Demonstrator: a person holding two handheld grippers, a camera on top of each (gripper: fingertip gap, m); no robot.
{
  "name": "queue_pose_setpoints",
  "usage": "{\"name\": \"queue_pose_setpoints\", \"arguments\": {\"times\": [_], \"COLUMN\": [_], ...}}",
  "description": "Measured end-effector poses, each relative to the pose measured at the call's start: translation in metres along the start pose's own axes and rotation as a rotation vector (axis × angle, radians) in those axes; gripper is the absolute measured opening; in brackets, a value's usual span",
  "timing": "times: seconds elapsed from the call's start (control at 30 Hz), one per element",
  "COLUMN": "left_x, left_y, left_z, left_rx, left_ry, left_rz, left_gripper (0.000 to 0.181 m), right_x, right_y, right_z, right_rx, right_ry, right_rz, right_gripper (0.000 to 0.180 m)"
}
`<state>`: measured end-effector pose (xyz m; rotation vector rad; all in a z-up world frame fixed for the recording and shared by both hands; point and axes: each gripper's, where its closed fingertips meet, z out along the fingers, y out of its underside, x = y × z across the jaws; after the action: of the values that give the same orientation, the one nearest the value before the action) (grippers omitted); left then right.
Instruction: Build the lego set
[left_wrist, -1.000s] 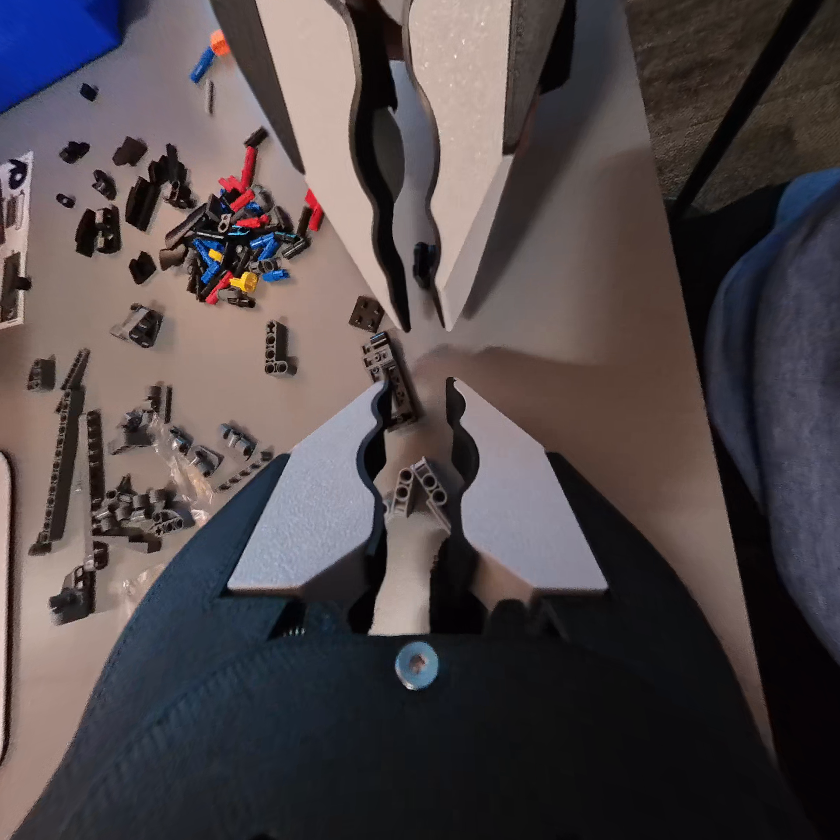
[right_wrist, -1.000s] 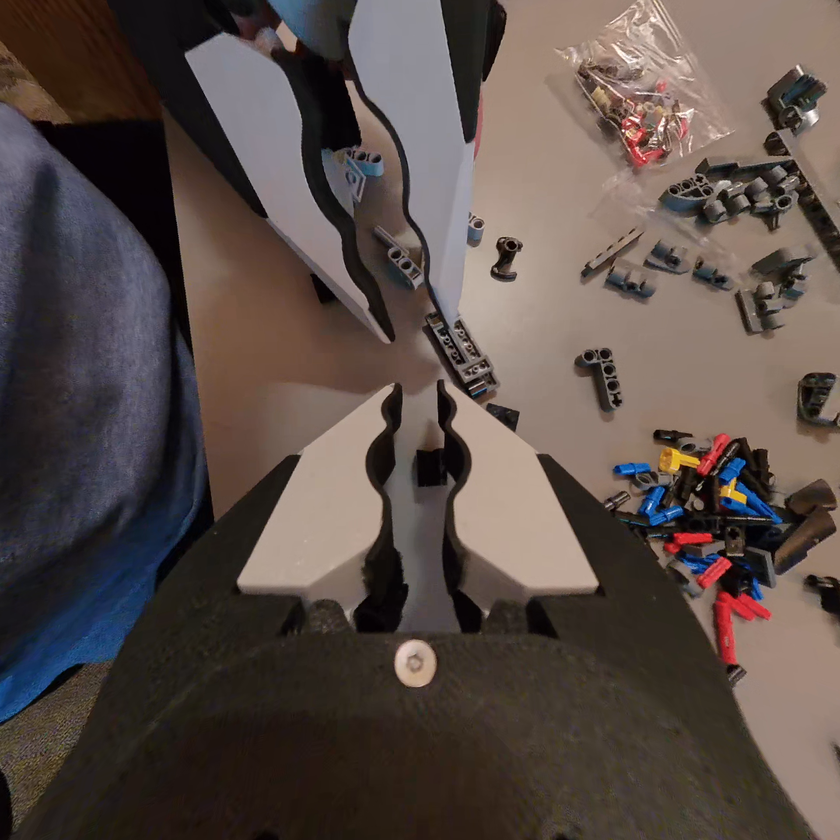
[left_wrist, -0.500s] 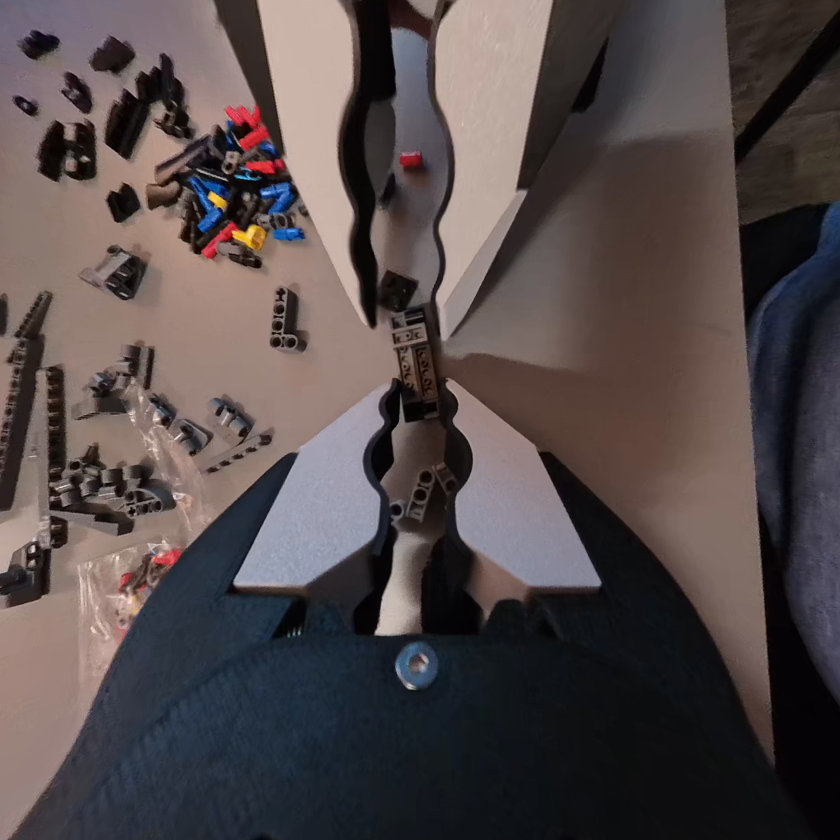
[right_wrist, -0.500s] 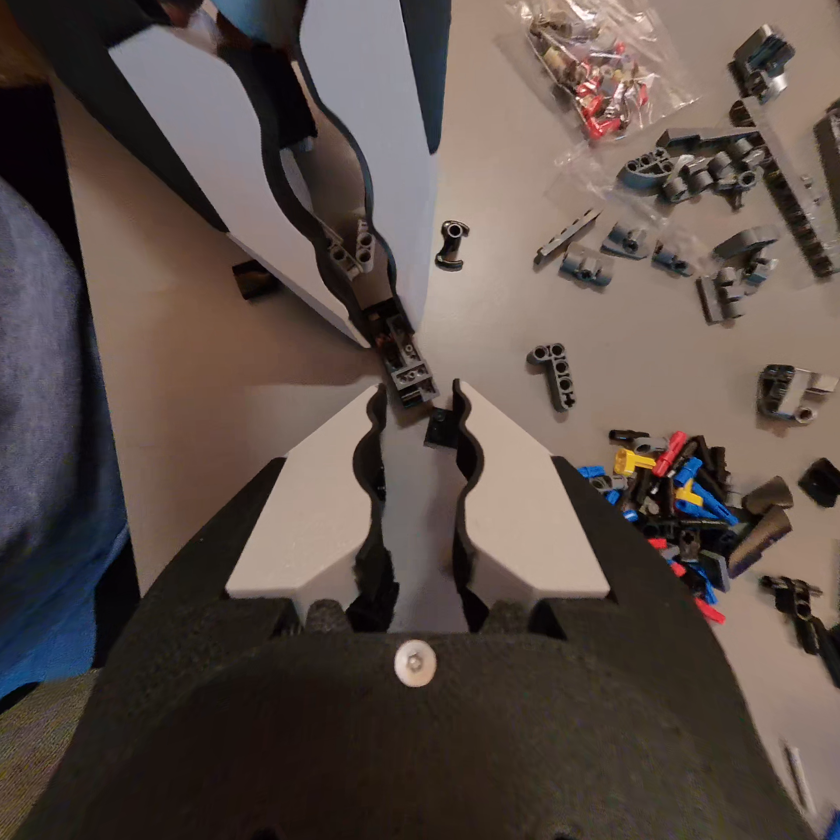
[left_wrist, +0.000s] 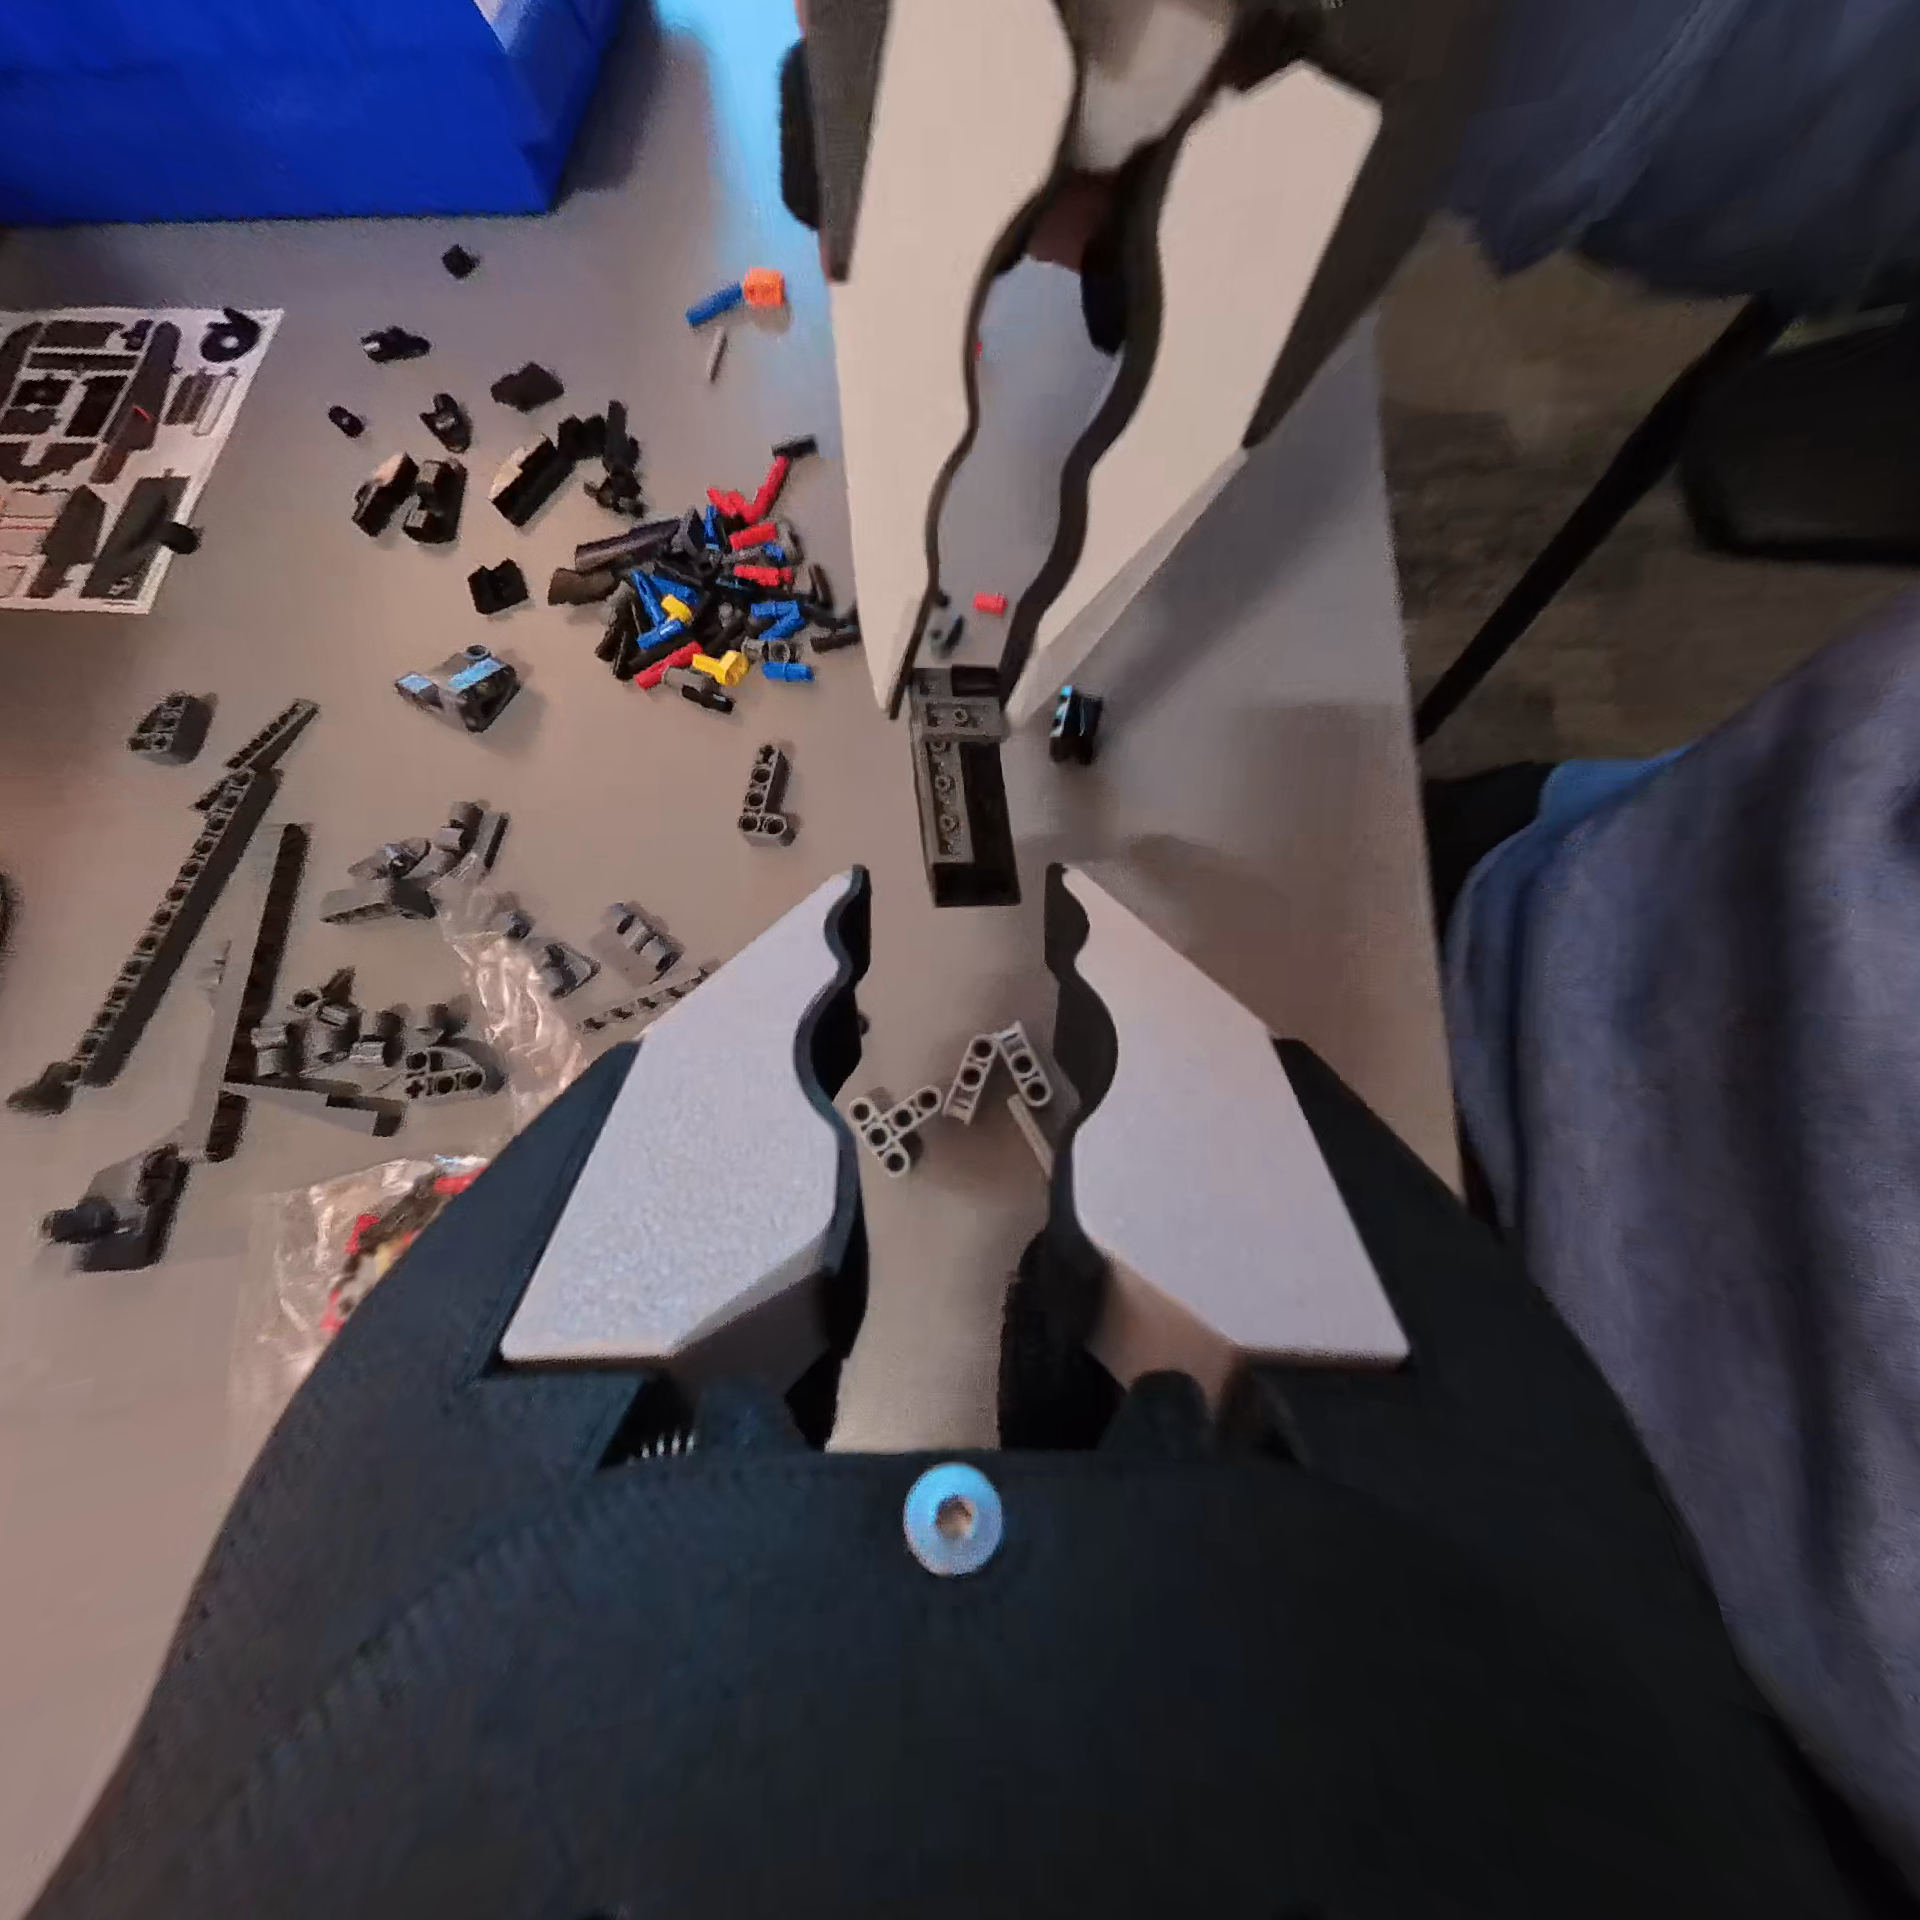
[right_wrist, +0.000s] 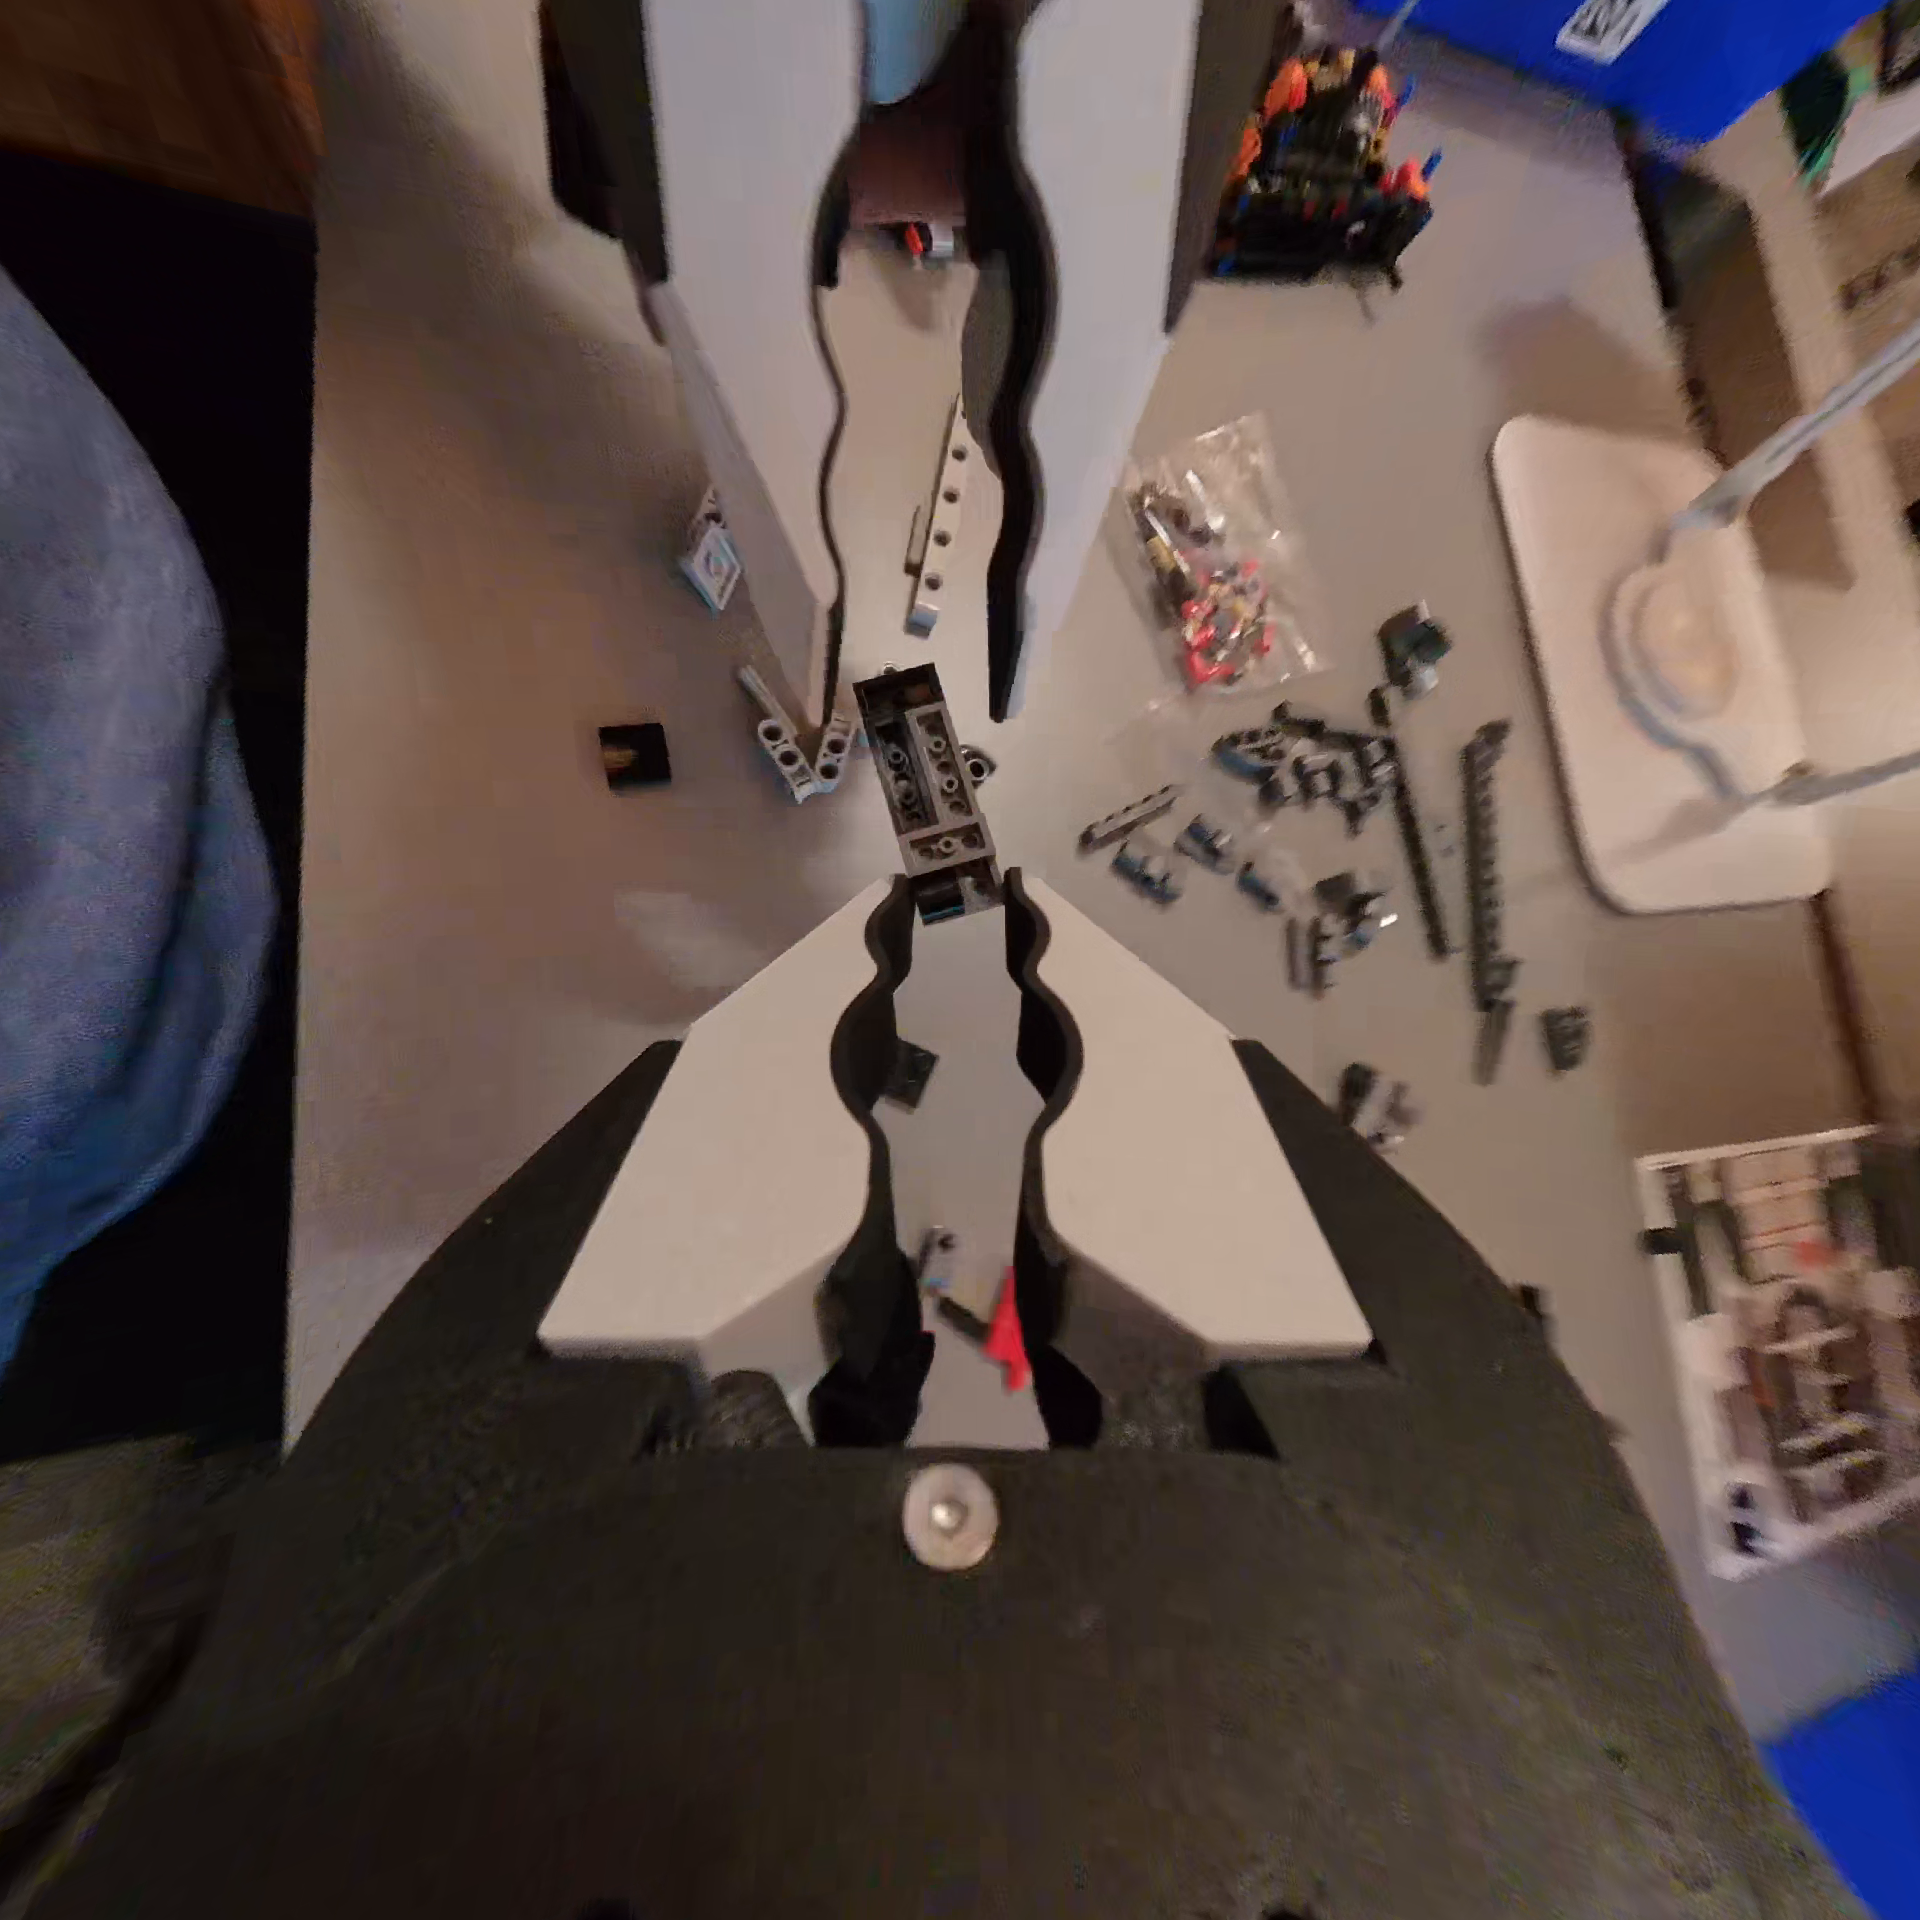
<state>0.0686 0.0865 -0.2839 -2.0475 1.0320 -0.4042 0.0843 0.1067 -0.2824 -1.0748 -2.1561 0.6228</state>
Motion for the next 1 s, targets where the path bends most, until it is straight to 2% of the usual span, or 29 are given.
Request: {"name": "queue_pose_setpoints", "arguments": {"times": [0.27, 0.33, 0.43, 0.47, 0.57, 0.67, 0.7, 0.83, 0.9, 1.0], "left_x": [0.007, -0.002, -0.022, -0.024, -0.032, -0.035, -0.036, -0.039, -0.043, -0.038], "left_y": [-0.014, -0.019, -0.025, -0.027, -0.036, -0.041, -0.041, -0.044, -0.049, -0.054], "left_z": [-0.015, -0.022, -0.033, -0.036, -0.044, -0.046, -0.046, -0.048, -0.055, -0.060], "left_rx": [0.135, 0.194, 0.235, 0.230, 0.230, 0.187, 0.172, 0.173, 0.211, 0.231], "left_ry": [0.168, 0.118, -0.044, -0.085, -0.242, -0.371, -0.406, -0.455, -0.473, -0.449], "left_rz": [-0.146, -0.148, -0.093, -0.052, 0.079, 0.218, 0.252, 0.287, 0.271, 0.306], "left_gripper": [0.016, 0.015, 0.011, 0.011, 0.011, 0.011, 0.010, 0.012, 0.030, 0.025], "right_x": [0.014, 0.023, 0.037, 0.037, 0.036, 0.033, 0.035, 0.037, 0.038, 0.036], "right_y": [-0.039, -0.050, -0.060, -0.064, -0.073, -0.079, -0.077, -0.080, -0.083, -0.086], "right_z": [-0.013, -0.018, -0.025, -0.026, -0.025, -0.025, -0.024, -0.028, -0.032, -0.035], "right_rx": [-0.092, -0.058, 0.023, 0.074, 0.229, 0.302, 0.297, 0.287, 0.275, 0.225], "right_ry": [0.092, 0.132, 0.145, 0.113, -0.011, -0.063, -0.047, -0.006, 0.040, 0.084], "right_rz": [-0.336, -0.319, -0.154, -0.077, 0.148, 0.217, 0.214, 0.144, 0.076, -0.021], "right_gripper": [0.014, 0.015, 0.043, 0.043, 0.035, 0.015, 0.009, 0.008, 0.007, 0.007]}}
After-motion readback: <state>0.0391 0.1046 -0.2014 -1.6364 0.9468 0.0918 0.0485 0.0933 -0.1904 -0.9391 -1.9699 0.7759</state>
